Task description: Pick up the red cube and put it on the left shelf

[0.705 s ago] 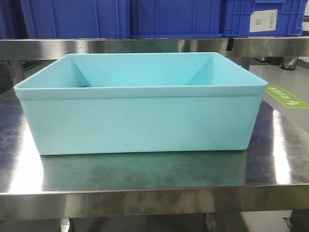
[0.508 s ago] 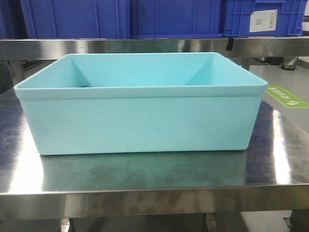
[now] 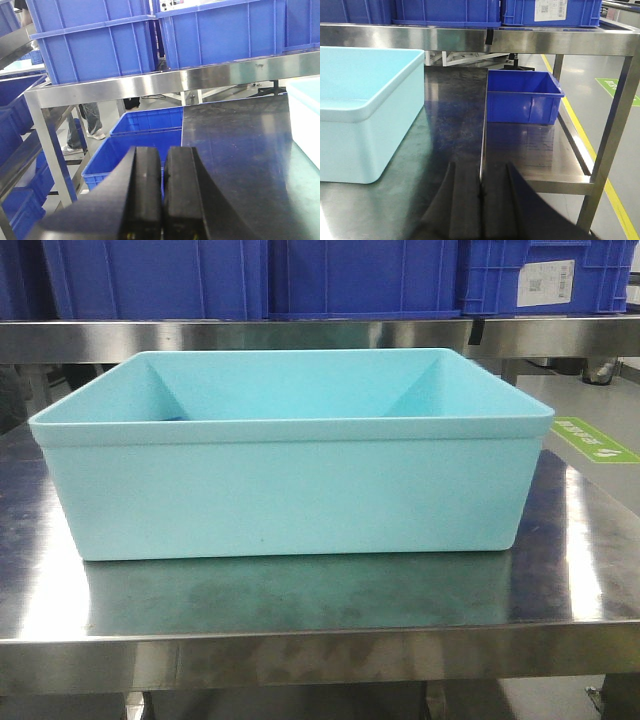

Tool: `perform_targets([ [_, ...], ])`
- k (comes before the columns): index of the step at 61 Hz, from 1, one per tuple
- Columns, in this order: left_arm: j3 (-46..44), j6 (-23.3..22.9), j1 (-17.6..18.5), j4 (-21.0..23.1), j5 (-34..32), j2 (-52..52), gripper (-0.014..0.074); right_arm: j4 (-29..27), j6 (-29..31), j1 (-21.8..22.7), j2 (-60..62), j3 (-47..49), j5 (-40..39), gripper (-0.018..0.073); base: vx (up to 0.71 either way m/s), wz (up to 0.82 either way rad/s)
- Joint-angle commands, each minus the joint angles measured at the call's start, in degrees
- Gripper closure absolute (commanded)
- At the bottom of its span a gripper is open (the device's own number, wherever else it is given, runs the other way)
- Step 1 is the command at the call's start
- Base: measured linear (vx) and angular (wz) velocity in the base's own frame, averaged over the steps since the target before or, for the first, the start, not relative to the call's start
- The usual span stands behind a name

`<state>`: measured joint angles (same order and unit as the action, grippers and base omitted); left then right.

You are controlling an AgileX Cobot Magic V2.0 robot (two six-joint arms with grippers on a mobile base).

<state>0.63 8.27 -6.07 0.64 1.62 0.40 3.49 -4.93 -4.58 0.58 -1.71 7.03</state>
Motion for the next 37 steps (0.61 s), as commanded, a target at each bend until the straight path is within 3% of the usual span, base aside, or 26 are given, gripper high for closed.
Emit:
perform_targets([
  [1, 1.26, 0.03, -0.04, 0.27, -5.1, 0.84, 0.0491, 0.05, 0.45, -0.04, 1.02, 1.44, -5.02, 0.0501, 0.0, 0.0],
  [37, 1.26, 0.03, -0.04, 0.27, -5.1, 0.84, 0.0491, 0.05, 0.45, -0.04, 1.02, 1.44, -5.02, 0.0501, 0.0, 0.0],
])
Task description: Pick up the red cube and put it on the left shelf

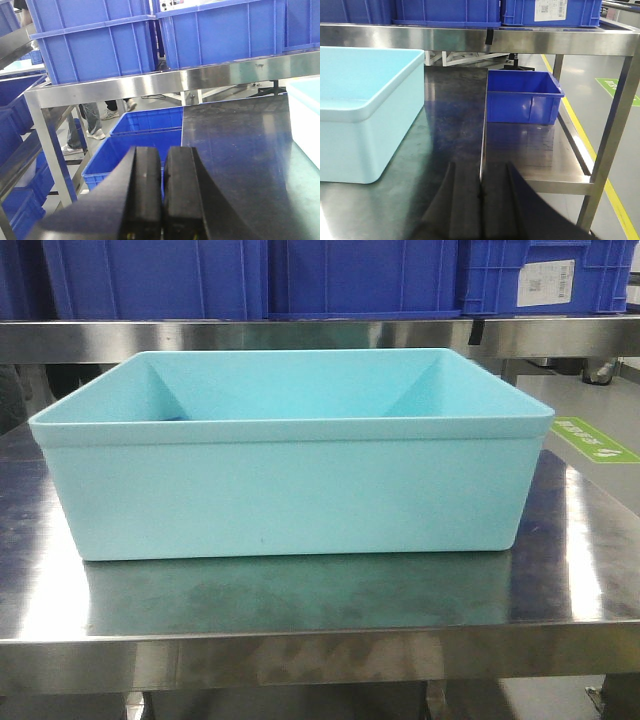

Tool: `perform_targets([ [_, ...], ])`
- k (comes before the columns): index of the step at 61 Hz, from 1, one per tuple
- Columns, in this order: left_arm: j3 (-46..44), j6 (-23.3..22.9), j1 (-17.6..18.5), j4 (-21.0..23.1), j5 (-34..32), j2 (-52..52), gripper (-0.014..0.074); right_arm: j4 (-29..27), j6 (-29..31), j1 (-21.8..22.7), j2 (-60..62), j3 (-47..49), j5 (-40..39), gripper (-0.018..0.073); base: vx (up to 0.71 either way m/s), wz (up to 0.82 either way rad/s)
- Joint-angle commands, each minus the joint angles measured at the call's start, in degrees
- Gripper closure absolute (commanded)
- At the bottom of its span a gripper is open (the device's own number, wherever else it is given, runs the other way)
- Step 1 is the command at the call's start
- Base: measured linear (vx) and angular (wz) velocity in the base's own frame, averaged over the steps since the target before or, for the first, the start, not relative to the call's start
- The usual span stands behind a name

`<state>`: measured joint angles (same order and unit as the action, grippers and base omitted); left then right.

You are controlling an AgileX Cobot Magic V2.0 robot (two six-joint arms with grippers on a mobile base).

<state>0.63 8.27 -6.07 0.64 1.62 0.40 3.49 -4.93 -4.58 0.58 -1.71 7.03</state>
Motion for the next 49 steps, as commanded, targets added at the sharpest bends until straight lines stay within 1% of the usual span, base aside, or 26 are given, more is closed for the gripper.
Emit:
perform_targets([
  [1, 1.26, 0.03, -0.04, 0.27, -5.1, 0.84, 0.0491, 0.05, 0.45, -0.04, 1.02, 1.44, -5.02, 0.0501, 0.0, 0.0],
  [28, 1.26, 0.03, -0.04, 0.27, -5.1, 0.84, 0.0491, 0.12, 0.45, -0.04, 1.02, 1.44, -5.64, 0.0501, 0.0, 0.0],
  [33, 1.26, 0.03, -0.04, 0.27, -5.1, 0.84, 0.0491, 0.0, 0.32, -0.04, 1.02, 1.44, -7.03, 0.0501, 0.0, 0.0],
  [42, 1.26, 0.03, -0.04, 0.27, -5.1, 0.84, 0.0491, -1.46, -0.8, -0.04, 0.52, 1.74, -13.55, 0.0501, 0.0, 0.0],
  [49, 1.26, 0.03, -0.04, 0.27, -5.1, 0.84, 0.0491, -1.51, -1.81, -0.14, -5.65, 5.43, -13.11, 0.0501, 0.0, 0.0],
])
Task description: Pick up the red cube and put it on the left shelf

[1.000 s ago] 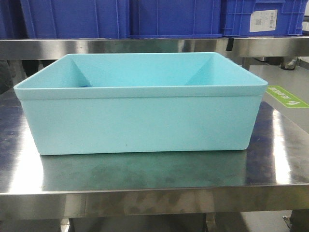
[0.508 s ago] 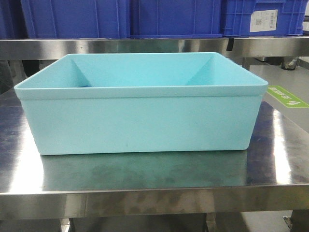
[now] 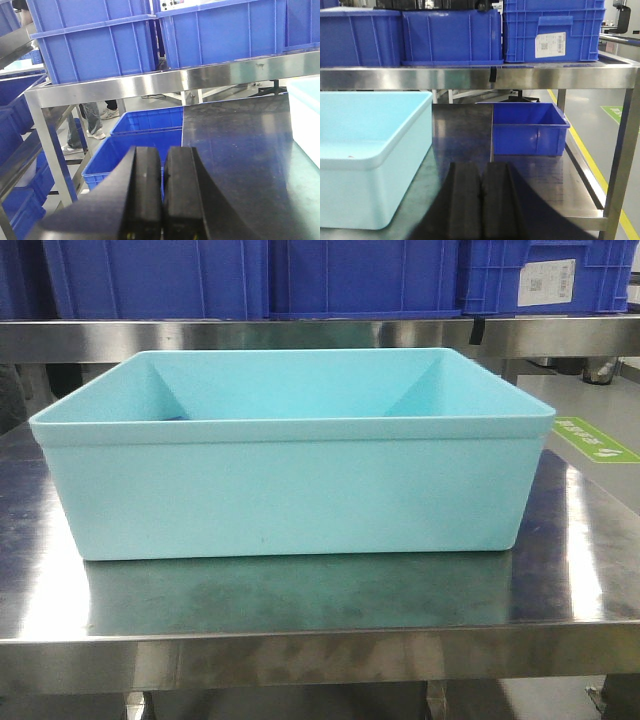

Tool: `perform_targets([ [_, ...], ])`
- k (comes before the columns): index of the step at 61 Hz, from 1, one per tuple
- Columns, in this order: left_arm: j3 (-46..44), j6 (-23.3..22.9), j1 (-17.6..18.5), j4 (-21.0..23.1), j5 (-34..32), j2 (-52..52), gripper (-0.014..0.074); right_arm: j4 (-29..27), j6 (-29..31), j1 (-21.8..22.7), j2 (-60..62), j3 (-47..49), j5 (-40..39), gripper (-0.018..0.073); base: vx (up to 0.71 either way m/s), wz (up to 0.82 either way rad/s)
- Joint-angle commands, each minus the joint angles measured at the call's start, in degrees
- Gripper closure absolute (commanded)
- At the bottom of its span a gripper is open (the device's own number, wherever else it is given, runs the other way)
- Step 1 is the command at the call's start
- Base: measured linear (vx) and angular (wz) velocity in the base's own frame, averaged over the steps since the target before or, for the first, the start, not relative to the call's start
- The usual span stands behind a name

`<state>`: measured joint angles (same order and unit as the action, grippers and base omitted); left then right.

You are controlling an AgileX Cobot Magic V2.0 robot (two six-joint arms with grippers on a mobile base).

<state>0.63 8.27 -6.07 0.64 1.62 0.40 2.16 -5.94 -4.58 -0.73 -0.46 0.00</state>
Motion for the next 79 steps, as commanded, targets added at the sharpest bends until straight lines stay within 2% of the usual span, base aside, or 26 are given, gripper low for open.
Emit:
perform_targets([
  [1, 1.26, 0.03, -0.04, 0.27, -5.1, 0.84, 0.0491, -0.18, -1.03, -0.23, -5.54, 5.22, -6.01, 0.0501, 0.0, 0.0],
  [11, 1.26, 0.03, -0.04, 0.27, -5.1, 0.84, 0.0491, -0.46, -2.72, -1.18, -20.52, 16.61, -4.05, 0.0501, 0.0, 0.0],
  [19, 1.26, 0.03, -0.04, 0.27, -5.1, 0.84, 0.0491, -2.51, -3.21, -2.63, -32.95, 30.1, -1.43, 0.0501, 0.0, 0.0],
  [31, 1.26, 0.03, -0.04, 0.27, -5.1, 0.84, 0.0491, -3.24, -3.21, -4.42, -48.38, 50.43, 7.12, 0.0501, 0.0, 0.0],
  [40, 1.26, 0.03, -0.04, 0.27, -5.1, 0.84, 0.0491, -3.24, -3.21, -5.35, -57.09, 61.79, 12.08, 0.0501, 0.0, 0.0],
  [51, 1.26, 0.03, -0.04, 0.27, -5.1, 0.84, 0.0491, -4.06, -3.21, -5.9, -65.64, 68.9, 11.22, 0.0501, 0.0, 0.0],
  [58, 1.26, 0.03, -0.04, 0.27, -5.1, 0.84, 0.0491, -5.12, -3.21, -9.2, -69.29, 70.47, 13.33, 0.0501, 0.0, 0.0],
  [69, 1.26, 0.03, -0.04, 0.27, -5.1, 0.84, 0.0491, -5.12, -3.15, -15.01, -74.63, 70.53, 12.21, 0.0496, 0.0, 0.0],
  [73, 1.26, 0.03, -0.04, 0.27, -5.1, 0.84, 0.0491, -5.0, -2.37, -17.2, -76.69, 70.53, 12.27, 0.0444, 0.0, 0.0],
  [79, 1.26, 0.03, -0.04, 0.27, -5.1, 0.84, 0.0491, -4.94, -1.87, -19.11, -79.91, 71.93, 13.74, 0.0225, 0.0, 0.0],
])
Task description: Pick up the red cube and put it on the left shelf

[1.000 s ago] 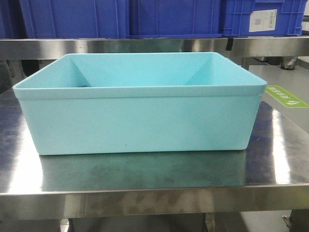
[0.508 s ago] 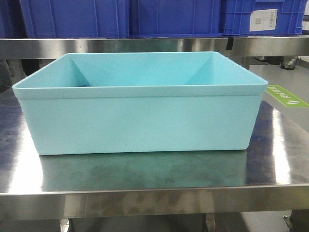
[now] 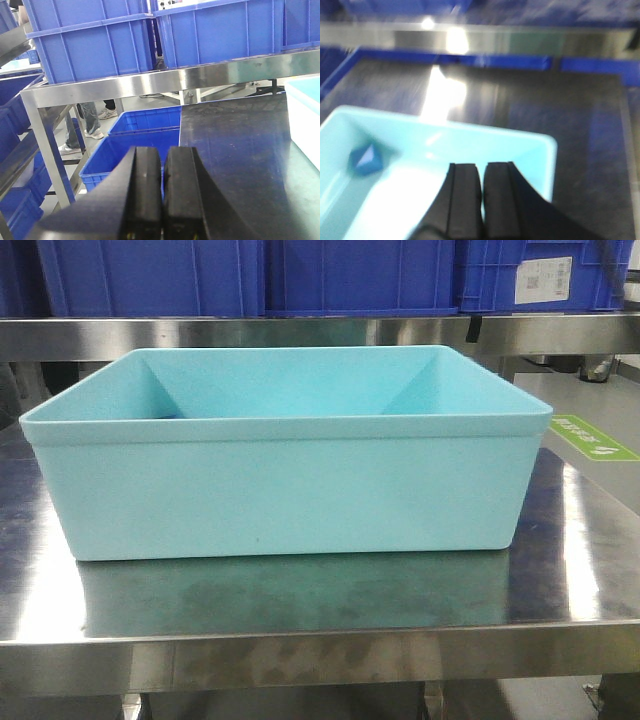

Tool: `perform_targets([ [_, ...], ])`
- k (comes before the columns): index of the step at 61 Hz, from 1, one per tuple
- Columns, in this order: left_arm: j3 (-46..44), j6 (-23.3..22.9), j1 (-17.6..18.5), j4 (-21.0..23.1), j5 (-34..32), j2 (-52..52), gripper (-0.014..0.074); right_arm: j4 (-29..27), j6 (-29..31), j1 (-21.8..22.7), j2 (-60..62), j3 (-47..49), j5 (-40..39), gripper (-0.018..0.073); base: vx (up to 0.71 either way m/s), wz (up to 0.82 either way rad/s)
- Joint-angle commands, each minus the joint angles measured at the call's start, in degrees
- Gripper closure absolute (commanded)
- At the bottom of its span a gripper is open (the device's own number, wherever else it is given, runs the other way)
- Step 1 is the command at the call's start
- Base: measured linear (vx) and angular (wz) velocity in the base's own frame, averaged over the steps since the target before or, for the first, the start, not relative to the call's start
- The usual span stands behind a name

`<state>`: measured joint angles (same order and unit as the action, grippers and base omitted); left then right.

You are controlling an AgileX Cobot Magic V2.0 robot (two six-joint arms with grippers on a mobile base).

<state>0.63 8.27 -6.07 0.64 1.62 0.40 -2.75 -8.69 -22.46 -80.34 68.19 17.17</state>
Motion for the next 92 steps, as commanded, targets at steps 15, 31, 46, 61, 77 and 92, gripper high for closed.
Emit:
perform_targets([
  [15, 1.26, 0.03, -0.04, 0.27, -5.1, 0.84, 0.0491, 0.02, 0.88, -1.76, -9.27, 14.55, 5.71, 0.0032, 0.0, 0.0],
  [31, 1.26, 0.03, -0.04, 0.27, -5.1, 0.84, 0.0491, -0.18, 0.88, -1.76, -13.72, 20.12, 6.09, 0.0075, 0.0, 0.0],
  [46, 1.26, 0.03, -0.04, 0.27, -5.1, 0.84, 0.0491, -0.7, 0.88, -1.76, -13.92, 20.07, 8.47, 0.0075, 0.0, 0.0],
  [61, 1.26, 0.03, -0.04, 0.27, -5.1, 0.84, 0.0491, -0.75, 0.88, -1.76, -14.56, 20.56, 20.8, 0.0077, 0.0, 0.0],
  [77, 1.26, 0.03, -0.04, 0.27, -5.1, 0.84, 0.0491, -0.86, 0.88, -1.95, -15.94, 20.64, 25.14, 0.001, 0.0, 0.0],
  [92, 1.26, 0.03, -0.04, 0.27, -5.1, 0.84, 0.0491, -0.9, 0.88, -3.52, -16.61, 20.64, 24.09, -0.0003, 0.0, 0.0],
])
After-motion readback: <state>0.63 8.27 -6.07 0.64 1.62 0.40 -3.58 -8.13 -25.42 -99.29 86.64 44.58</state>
